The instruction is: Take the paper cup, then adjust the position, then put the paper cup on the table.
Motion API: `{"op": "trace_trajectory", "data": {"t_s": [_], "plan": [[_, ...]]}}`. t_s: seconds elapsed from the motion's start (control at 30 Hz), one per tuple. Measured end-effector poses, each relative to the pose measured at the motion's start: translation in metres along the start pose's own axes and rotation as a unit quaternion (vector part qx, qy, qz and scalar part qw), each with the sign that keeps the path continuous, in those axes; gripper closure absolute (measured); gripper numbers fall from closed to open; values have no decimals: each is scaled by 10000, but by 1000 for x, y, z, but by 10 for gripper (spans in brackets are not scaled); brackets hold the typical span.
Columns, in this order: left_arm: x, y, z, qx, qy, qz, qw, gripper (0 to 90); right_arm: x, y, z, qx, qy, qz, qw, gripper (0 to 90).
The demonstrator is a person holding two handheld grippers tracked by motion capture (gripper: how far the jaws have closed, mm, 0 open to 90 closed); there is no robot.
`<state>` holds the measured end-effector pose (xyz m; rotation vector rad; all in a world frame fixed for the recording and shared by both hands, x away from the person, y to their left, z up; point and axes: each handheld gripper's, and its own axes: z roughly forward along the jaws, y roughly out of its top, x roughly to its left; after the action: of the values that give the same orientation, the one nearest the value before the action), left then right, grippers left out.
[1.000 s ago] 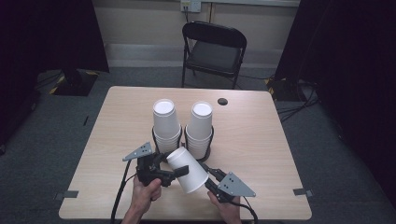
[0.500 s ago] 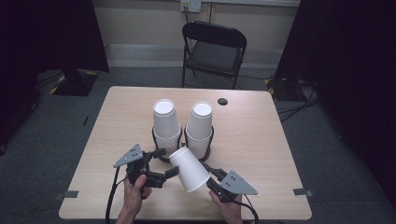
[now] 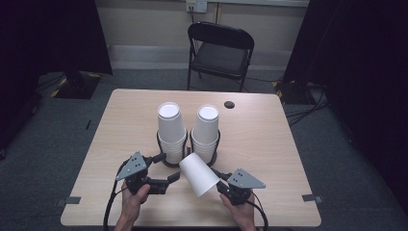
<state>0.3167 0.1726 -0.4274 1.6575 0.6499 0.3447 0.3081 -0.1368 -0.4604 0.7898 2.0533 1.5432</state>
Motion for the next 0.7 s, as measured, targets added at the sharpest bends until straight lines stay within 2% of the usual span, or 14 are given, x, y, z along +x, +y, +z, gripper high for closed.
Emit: {"op": "trace_trajectory", "data": {"t_s": [0.13,0.2,0.33,0.43,0.63,0.7], "plan": [[-3,-2,2,50,-95,181,9998,153,-5,3,-1,233,80,16,9997,863],[-5,-3,5,159,-96,272,9995,154,-6,5,-1,356,129,-2,9993,863],[-10,-3,9,347,-45,673,9971,154,-9,9,1,770,277,-53,9966,863],[-14,-4,12,440,-72,882,9951,154,-12,12,3,995,382,-63,9943,863],[-16,-5,15,588,-116,1011,9931,155,-14,15,6,1270,616,-62,9900,863],[-16,-5,17,693,-138,1102,9914,157,-15,15,9,1367,700,-64,9881,863]]}}
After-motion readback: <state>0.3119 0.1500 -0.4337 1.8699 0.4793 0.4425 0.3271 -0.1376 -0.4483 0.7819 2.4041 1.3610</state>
